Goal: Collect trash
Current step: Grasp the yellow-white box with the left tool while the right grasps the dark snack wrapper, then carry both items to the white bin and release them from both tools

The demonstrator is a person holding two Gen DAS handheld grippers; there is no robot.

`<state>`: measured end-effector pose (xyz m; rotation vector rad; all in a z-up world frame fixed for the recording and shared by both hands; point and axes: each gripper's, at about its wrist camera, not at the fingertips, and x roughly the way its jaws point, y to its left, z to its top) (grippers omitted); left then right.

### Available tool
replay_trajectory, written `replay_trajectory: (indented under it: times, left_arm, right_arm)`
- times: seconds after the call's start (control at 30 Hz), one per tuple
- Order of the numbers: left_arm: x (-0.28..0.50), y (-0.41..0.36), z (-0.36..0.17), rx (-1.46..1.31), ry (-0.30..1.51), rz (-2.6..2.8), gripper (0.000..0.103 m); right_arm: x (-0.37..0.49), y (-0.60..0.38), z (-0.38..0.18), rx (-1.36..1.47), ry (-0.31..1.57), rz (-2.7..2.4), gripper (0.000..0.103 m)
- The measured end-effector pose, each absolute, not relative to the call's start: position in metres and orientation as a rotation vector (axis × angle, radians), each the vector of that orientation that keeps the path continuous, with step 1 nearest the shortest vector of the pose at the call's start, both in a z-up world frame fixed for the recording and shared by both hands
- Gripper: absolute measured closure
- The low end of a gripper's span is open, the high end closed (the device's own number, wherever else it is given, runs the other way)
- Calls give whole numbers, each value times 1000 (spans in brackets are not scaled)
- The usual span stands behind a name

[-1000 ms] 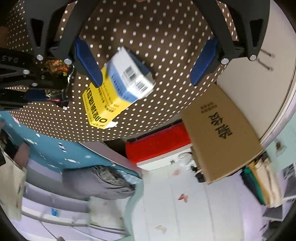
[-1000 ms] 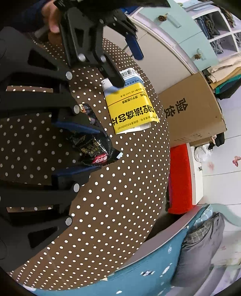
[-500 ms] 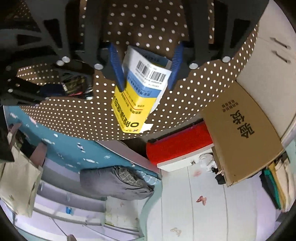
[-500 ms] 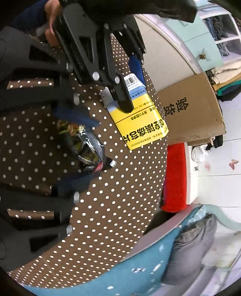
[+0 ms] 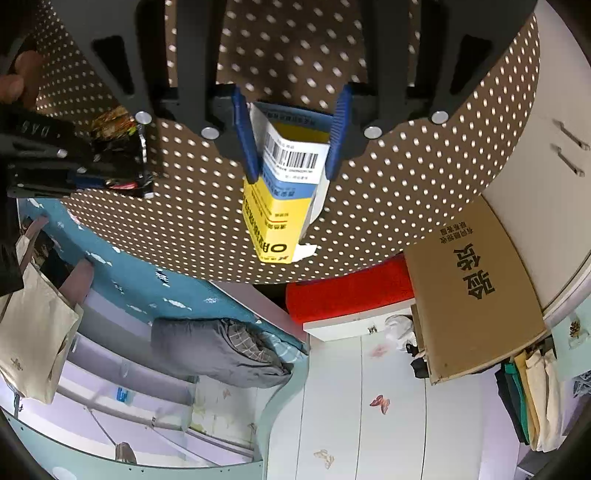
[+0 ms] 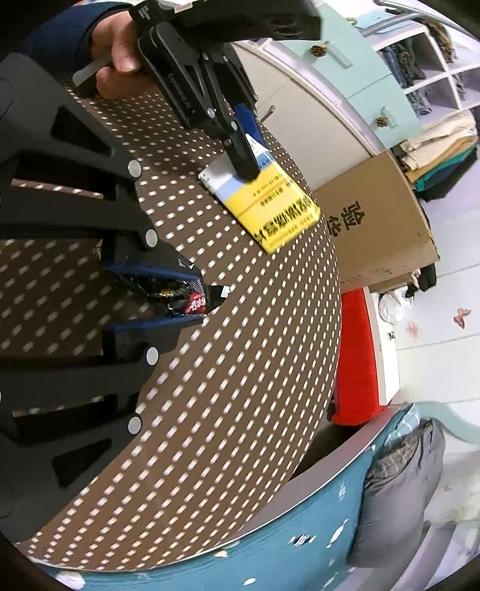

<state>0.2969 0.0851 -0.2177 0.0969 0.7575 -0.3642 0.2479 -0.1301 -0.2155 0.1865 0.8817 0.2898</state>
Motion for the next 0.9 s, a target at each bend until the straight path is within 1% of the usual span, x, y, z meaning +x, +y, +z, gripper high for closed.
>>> replay_trajectory:
  times: [0.13,0.17,0.2,0.23,0.27,0.3,0.37,0.4,0.43,0.57,0.9]
  left_arm:
    - [277,74,-215,110,761,-372,66]
    - [272,69,-216,128,766,-375,61]
    - [270,65,-217,151,769,-373,60]
    - [268,58,-220,192,774,-361,50]
    - [268,52,-222,226,775,-342,35]
    - [269,48,-224,241,773,-335,33]
    - [276,44,-226,231,787,-354,34]
    - [280,43,-229,215,799,-367,40]
    - [284,44,-230,198,812,-378,56]
    - [278,44,-223,147,801,-392,60]
    - [230,14,-177,136,694,-412,61]
  right_arm:
    - [228,-151,-215,199,885,277,85]
    - [221,-157,-215,204,887,273,85]
    - [218,-160,-215,205,889,271,85]
    - [213,-163,-216,204,892,266,85]
    - [212,-165,-216,204,893,265,85]
    - [210,-166,-217,209,895,265,85]
    - [207,-169,-216,217,893,264,85]
    - [206,-169,-215,219,889,267,85]
    - [204,-170,-213,222,883,271,85]
    - [195,-181,-210,238,865,276,87]
    - [172,-225,-194,300,804,258,87]
